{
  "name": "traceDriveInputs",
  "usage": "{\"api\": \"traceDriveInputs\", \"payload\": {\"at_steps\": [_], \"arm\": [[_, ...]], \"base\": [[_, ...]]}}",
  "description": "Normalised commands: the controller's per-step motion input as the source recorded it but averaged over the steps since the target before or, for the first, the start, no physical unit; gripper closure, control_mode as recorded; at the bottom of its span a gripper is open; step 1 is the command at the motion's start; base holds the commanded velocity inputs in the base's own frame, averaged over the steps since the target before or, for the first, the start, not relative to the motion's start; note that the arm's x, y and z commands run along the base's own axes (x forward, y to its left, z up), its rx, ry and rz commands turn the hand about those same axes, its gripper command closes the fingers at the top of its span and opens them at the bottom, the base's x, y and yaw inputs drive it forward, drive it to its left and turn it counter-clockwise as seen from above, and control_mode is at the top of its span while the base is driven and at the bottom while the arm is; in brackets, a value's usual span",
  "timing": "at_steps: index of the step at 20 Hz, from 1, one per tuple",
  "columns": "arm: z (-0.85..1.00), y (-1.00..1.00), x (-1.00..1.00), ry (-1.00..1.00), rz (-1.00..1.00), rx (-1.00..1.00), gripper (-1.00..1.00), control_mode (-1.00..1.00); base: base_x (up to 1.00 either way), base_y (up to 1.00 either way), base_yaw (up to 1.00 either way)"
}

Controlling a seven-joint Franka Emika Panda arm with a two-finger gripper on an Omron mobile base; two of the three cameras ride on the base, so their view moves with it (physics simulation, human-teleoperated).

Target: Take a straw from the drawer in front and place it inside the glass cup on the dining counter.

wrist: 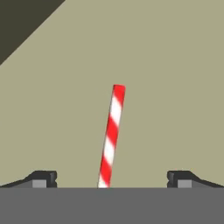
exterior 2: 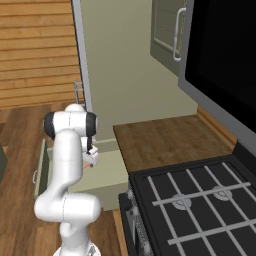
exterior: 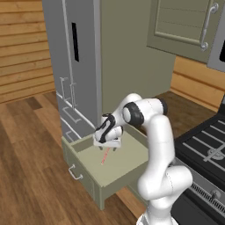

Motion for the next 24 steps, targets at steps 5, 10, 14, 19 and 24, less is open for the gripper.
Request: {"api": "traceDriveInputs", "payload": {"at_steps": [5,10,14,19,24], "arm": [[-0.30,0.00,0.07,0.01,-0.01,0.00,-1.00,-1.00],[-0.42,0.00,0.00,0.00,0.00,0.00,-1.00,-1.00],[-0.50,0.00,-0.14,0.00,0.00,0.00,1.00,-1.00],[-0.64,-0.01,-0.48,-0.04,0.00,0.05,1.00,-1.00],[-0.73,-0.05,-0.61,-0.09,0.00,0.09,1.00,-1.00]], "base": [[0.00,0.00,0.00],[0.00,0.00,0.00],[0.00,0.00,0.00],[0.00,0.00,0.00],[0.00,0.00,0.00]]}}
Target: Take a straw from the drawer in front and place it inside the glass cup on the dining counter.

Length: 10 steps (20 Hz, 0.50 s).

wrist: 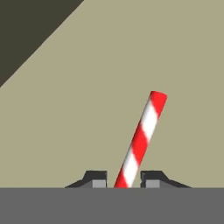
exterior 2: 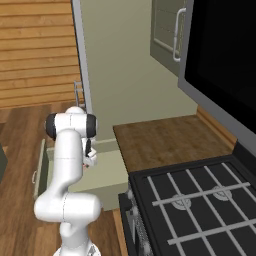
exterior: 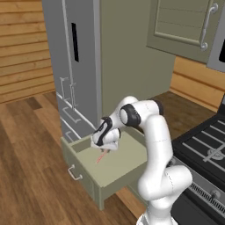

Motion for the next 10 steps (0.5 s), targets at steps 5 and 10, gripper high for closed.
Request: {"api": "traceDriveInputs", "payload": {"at_steps": [5,10], "arm": [[-0.42,0.00,-0.39,-0.11,0.00,0.04,1.00,-1.00],[0.36,0.00,-0.12,-0.06,0.00,0.03,1.00,-1.00]], "base": [[0.00,0.00,0.00],[0.00,0.00,0.00]]}}
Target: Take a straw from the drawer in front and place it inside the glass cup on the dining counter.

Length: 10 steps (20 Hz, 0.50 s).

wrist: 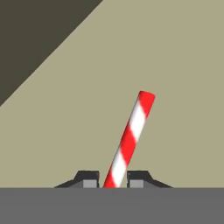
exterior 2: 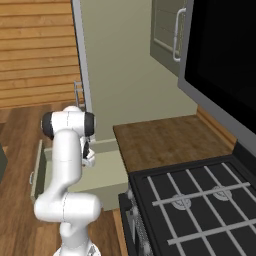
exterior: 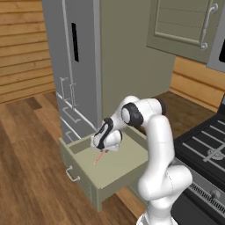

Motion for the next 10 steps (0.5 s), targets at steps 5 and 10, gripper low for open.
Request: {"api": "traceDriveInputs", "payload": {"at_steps": [5,10], "arm": [[1.00,-0.03,-0.23,0.00,0.00,0.09,1.00,-1.00],[1.00,-0.16,-0.24,0.00,0.00,0.06,1.00,-1.00]], "base": [[0.00,0.00,0.00],[0.00,0.00,0.00]]}}
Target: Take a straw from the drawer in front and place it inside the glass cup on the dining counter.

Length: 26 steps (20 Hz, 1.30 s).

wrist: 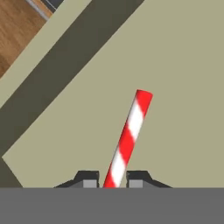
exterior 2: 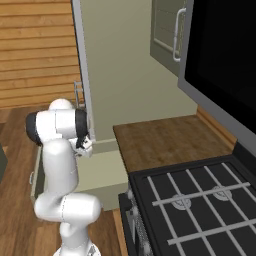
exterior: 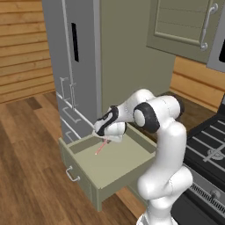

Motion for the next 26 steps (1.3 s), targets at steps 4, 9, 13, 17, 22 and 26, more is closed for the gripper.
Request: {"api": "traceDriveInputs", "payload": {"at_steps": [4,9,13,17,22,26], "arm": [[1.00,-0.14,-0.04,-0.02,0.05,-0.04,1.00,-1.00],[1.00,-0.14,-0.11,-0.11,0.19,-0.27,1.00,-1.00],[1.00,-0.08,-0.33,-0.17,0.27,-0.36,1.00,-1.00],[0.96,-0.11,-0.38,-0.12,0.27,-0.23,1.00,-1.00],[0.57,-0.06,-0.39,0.00,0.21,-0.04,1.00,-1.00],[0.32,-0.14,-0.64,0.01,0.22,0.00,1.00,-1.00]], "base": [[0.00,0.00,0.00],[0.00,0.00,0.00],[0.00,0.00,0.00],[0.00,0.00,0.00],[0.00,0.00,0.00],[0.00,0.00,0.00]]}}
